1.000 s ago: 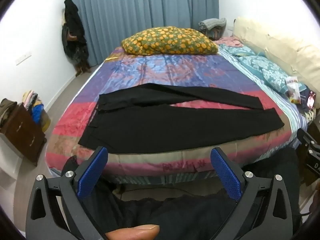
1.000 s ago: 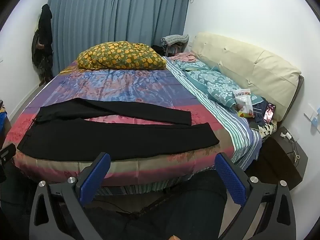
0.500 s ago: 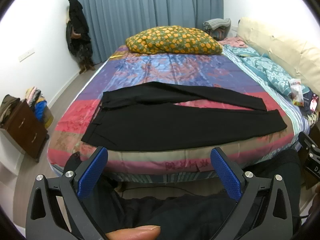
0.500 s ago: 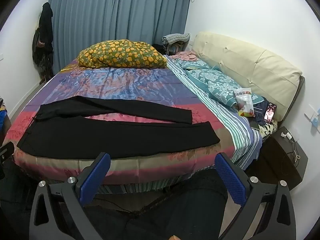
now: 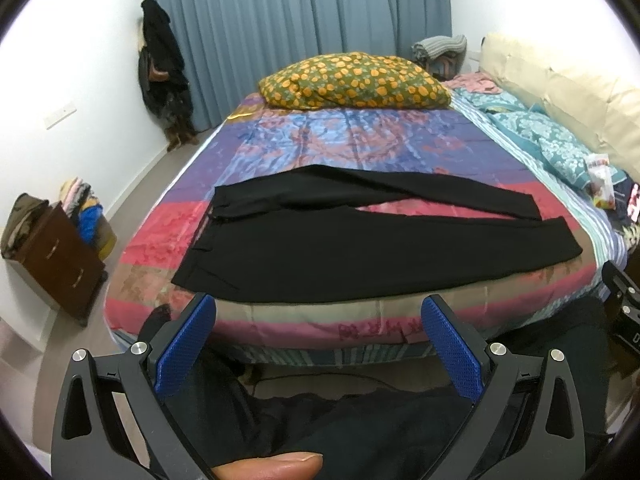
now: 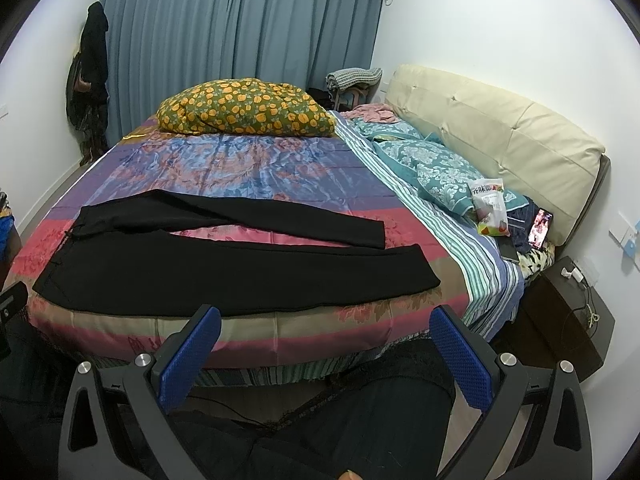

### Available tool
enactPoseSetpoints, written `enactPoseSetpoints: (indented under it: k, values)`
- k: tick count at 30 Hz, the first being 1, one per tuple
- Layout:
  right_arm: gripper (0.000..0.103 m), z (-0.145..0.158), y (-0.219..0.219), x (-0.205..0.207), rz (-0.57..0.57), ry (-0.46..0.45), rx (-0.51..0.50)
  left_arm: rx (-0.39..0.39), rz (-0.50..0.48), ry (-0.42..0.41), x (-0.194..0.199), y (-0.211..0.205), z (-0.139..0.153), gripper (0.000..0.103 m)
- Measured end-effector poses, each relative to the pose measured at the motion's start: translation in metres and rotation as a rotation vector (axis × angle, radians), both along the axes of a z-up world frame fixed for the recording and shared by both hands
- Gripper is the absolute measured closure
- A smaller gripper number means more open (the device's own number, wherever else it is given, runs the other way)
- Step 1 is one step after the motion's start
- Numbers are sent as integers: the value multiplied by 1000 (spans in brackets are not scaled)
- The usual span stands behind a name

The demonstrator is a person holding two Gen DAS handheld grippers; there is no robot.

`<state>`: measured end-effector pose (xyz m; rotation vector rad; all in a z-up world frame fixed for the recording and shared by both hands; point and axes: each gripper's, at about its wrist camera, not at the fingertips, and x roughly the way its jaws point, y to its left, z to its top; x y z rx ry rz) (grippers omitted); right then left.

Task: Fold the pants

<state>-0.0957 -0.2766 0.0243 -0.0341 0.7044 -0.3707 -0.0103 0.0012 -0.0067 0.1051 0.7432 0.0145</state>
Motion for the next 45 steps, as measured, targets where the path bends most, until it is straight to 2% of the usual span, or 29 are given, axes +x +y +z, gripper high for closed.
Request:
enactPoseSetpoints:
  k: [17,24,35,45]
  values:
    - [0,1,-5,0,-7,4,-59,3,23,-4,1,-1,-2,0]
    - [0,0,-3,0,-1,3,-69,49,55,-3,3,-3,-3,0]
    - [0,0,-2,1,7,2,-76,45,63,-35,-2,1,1,0]
    - [0,-1,1,1,9,2,-79,5,48,-28,-2,4,1,0]
